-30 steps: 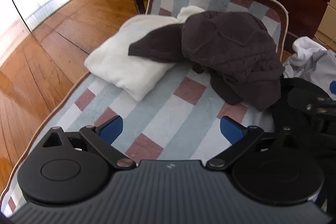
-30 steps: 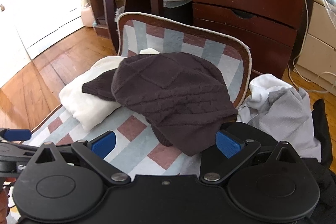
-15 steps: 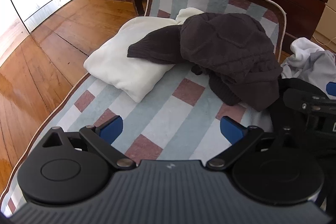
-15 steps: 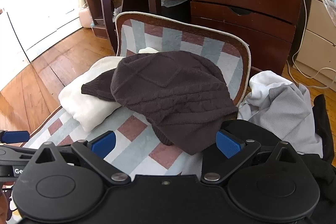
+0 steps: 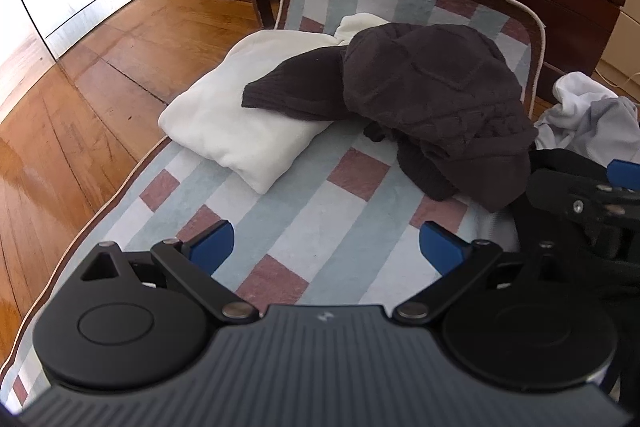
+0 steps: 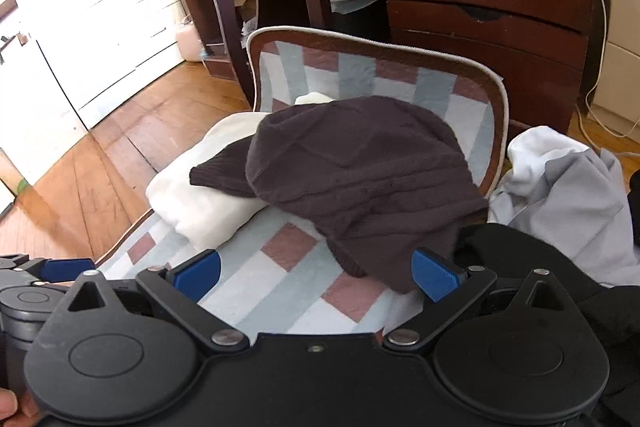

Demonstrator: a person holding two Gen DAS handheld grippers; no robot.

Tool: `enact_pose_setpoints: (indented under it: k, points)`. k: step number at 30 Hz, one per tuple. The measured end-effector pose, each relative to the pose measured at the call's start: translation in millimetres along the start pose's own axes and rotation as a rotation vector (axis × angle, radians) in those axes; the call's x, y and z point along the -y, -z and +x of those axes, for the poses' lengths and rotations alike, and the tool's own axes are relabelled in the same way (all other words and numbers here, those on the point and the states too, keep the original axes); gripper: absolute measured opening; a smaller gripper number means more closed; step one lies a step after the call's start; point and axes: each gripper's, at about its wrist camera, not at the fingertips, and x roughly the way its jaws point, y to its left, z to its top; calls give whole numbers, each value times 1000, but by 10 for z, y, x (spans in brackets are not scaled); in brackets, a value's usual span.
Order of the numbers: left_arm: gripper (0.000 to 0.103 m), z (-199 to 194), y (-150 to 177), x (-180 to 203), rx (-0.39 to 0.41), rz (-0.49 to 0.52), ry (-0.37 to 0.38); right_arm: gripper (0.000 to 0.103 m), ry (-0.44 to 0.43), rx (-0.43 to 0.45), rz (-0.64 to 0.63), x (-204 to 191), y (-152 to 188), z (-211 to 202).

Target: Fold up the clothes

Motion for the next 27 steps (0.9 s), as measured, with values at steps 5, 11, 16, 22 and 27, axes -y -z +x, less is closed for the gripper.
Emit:
enact_pose_setpoints:
  k: [5, 11, 16, 22, 27]
  points:
    - [101, 12, 0, 18, -5, 2, -4, 103, 19, -6, -13, -18, 22, 34]
    - [101, 53, -13, 34, -20, 3, -3, 103, 25, -10, -2, 16, 21, 47]
    - [101, 58, -10, 58, -22, 4, -6, 103, 32, -16, 5, 42, 26, 64]
    - [102, 86, -14, 73, -32, -7, -15, 103, 39, -21, 15, 66, 29, 84]
    - [102, 113, -38, 66, -24, -23, -6, 103, 35, -20, 19, 96, 35, 108]
